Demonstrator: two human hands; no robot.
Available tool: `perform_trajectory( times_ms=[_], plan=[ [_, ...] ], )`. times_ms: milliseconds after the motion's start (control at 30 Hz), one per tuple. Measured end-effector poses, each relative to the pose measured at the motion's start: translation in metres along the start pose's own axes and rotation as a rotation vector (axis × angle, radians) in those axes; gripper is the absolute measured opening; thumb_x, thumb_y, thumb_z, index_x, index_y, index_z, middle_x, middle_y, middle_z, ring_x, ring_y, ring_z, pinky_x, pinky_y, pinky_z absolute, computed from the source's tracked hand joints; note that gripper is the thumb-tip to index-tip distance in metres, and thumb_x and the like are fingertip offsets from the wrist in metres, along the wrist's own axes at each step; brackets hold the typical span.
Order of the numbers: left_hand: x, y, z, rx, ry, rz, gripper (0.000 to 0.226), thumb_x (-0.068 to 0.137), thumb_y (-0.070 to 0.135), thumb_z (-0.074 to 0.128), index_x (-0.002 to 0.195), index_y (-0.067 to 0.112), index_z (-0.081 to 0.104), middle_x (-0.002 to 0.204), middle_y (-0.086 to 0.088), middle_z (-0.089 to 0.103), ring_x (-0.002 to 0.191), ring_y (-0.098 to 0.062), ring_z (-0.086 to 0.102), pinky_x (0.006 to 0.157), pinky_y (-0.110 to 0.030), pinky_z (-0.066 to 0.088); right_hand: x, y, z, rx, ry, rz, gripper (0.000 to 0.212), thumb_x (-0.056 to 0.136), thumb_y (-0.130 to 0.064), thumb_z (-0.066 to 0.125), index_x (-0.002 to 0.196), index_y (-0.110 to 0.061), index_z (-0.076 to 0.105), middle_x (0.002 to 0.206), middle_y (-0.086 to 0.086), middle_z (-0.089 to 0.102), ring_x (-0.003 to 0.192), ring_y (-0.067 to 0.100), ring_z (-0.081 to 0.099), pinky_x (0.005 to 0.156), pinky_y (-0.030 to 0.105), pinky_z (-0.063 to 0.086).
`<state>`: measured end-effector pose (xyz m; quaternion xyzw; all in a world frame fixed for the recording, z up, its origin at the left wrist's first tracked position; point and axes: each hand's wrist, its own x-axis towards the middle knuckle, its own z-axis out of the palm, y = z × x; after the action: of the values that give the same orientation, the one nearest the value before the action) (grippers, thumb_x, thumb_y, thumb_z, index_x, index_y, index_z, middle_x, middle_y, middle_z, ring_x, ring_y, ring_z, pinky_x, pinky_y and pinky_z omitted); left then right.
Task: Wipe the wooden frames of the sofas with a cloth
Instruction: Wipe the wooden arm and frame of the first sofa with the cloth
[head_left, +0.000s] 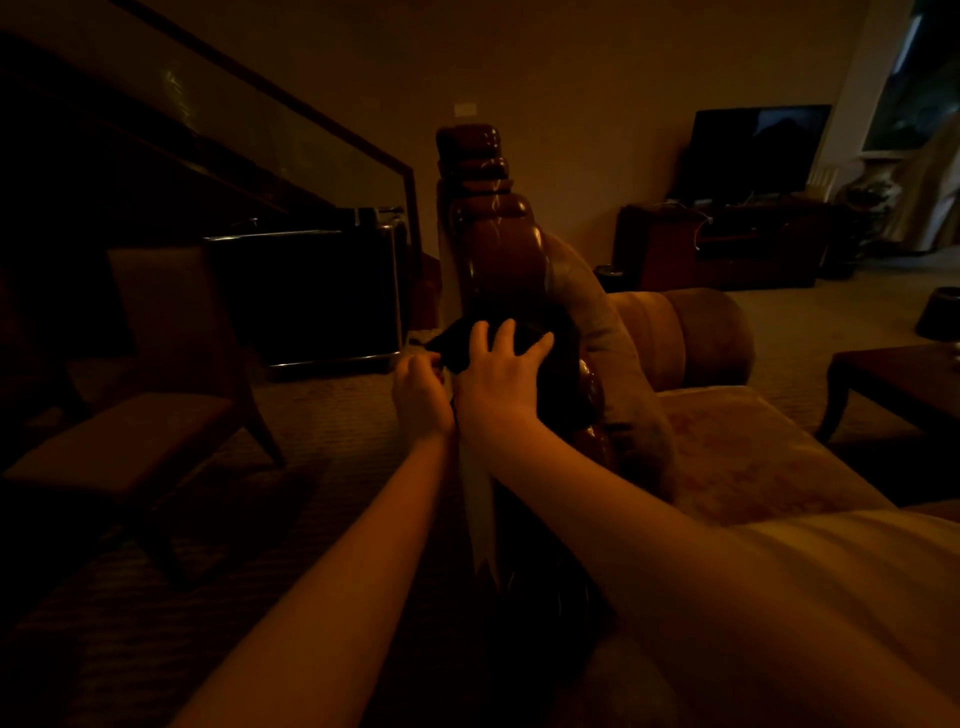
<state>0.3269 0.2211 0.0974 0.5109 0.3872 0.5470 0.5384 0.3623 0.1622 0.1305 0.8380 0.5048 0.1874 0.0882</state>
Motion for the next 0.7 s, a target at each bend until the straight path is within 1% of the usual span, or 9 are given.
perform_trajectory(
  times_ms=[100, 167, 233, 300, 367, 467, 600, 667, 700],
  plan=[
    [-0.015, 0.006, -0.005, -0.043, 0.007, 0.011, 0.02, 0.097, 0.017, 0.036, 0.089, 0.017, 0.054, 0.084, 0.002, 0.053, 0.079, -0.011, 0.051, 0.071, -0.027, 0.042, -0.038, -0.003, 0.018, -0.123, 0.066, -0.152, 0.067, 0.093, -0.042, 0.047, 0.15, -0.024, 0.016, 0.157, 0.013, -0.007, 0.141, 0.039, -0.018, 0.102, 0.073, 0.0],
    [-0.024, 0.007, -0.009, -0.051, 0.013, 0.034, 0.02, 0.096, 0.018, 0.037, 0.086, 0.019, 0.054, 0.084, 0.002, 0.053, 0.082, -0.012, 0.052, 0.073, -0.027, 0.042, -0.062, 0.001, 0.036, -0.164, 0.081, -0.263, 0.059, 0.092, -0.043, 0.049, 0.145, -0.027, 0.03, 0.158, 0.01, -0.006, 0.136, 0.035, -0.031, 0.097, 0.072, -0.012],
    [-0.032, 0.01, -0.013, -0.022, 0.003, 0.064, 0.022, 0.097, 0.02, 0.037, 0.082, 0.025, 0.053, 0.084, 0.003, 0.052, 0.081, -0.011, 0.05, 0.07, -0.025, 0.039, -0.081, 0.006, 0.063, -0.117, 0.136, -0.321, 0.052, 0.088, -0.043, 0.054, 0.138, -0.03, 0.044, 0.159, 0.006, 0.002, 0.132, 0.031, -0.037, 0.098, 0.069, -0.017],
    [-0.04, 0.012, -0.015, -0.001, -0.02, 0.079, 0.022, 0.098, 0.02, 0.036, 0.082, 0.026, 0.051, 0.084, 0.004, 0.05, 0.077, -0.007, 0.048, 0.066, -0.022, 0.036, -0.094, 0.01, 0.085, -0.04, 0.281, -0.294, 0.058, 0.074, -0.049, 0.067, 0.128, -0.034, 0.056, 0.155, 0.001, 0.025, 0.142, 0.027, -0.015, 0.108, 0.065, -0.007],
    [-0.045, 0.012, -0.015, 0.01, -0.038, 0.088, 0.021, 0.097, 0.022, 0.036, 0.083, 0.024, 0.052, 0.084, 0.004, 0.049, 0.075, -0.006, 0.047, 0.064, -0.021, 0.035, -0.094, 0.012, 0.095, 0.087, 0.455, -0.263, 0.066, 0.061, -0.049, 0.074, 0.123, -0.03, 0.061, 0.147, 0.002, 0.04, 0.142, 0.023, 0.014, 0.109, 0.061, 0.007],
    [-0.051, 0.005, -0.009, 0.015, -0.075, 0.138, 0.024, 0.083, 0.034, 0.034, 0.085, 0.024, 0.055, 0.096, -0.003, 0.057, 0.088, -0.014, 0.054, 0.076, -0.026, 0.043, -0.083, 0.015, 0.087, 0.199, 0.554, -0.149, 0.068, 0.07, -0.052, 0.066, 0.133, -0.031, 0.051, 0.151, 0.002, 0.03, 0.14, 0.025, 0.022, 0.104, 0.061, 0.018],
    [-0.058, -0.002, 0.003, 0.08, -0.072, 0.208, 0.05, 0.081, 0.034, 0.033, 0.12, 0.014, 0.056, 0.122, -0.008, 0.057, 0.108, -0.018, 0.054, 0.086, -0.028, 0.044, -0.057, 0.026, 0.057, 0.456, 0.494, 0.111, 0.065, 0.083, -0.059, 0.048, 0.142, -0.036, 0.033, 0.154, 0.004, 0.024, 0.143, 0.03, 0.015, 0.105, 0.065, 0.017],
    [-0.06, -0.004, 0.009, 0.075, -0.077, 0.224, 0.049, 0.086, 0.033, 0.035, 0.128, 0.013, 0.052, 0.117, -0.006, 0.059, 0.102, -0.011, 0.058, 0.085, -0.027, 0.048, -0.044, 0.033, 0.046, 0.534, 0.405, 0.155, 0.065, 0.087, -0.061, 0.043, 0.144, -0.037, 0.025, 0.155, 0.003, 0.02, 0.144, 0.029, 0.008, 0.107, 0.063, 0.014],
    [-0.061, -0.005, 0.011, 0.074, -0.078, 0.22, 0.043, 0.091, 0.03, 0.036, 0.129, 0.013, 0.051, 0.107, -0.003, 0.062, 0.088, -0.002, 0.061, 0.077, -0.021, 0.049, -0.041, 0.035, 0.043, 0.545, 0.387, 0.161, 0.064, 0.088, -0.061, 0.041, 0.145, -0.037, 0.024, 0.155, 0.003, 0.019, 0.144, 0.029, 0.007, 0.107, 0.062, 0.014]
  ],
)
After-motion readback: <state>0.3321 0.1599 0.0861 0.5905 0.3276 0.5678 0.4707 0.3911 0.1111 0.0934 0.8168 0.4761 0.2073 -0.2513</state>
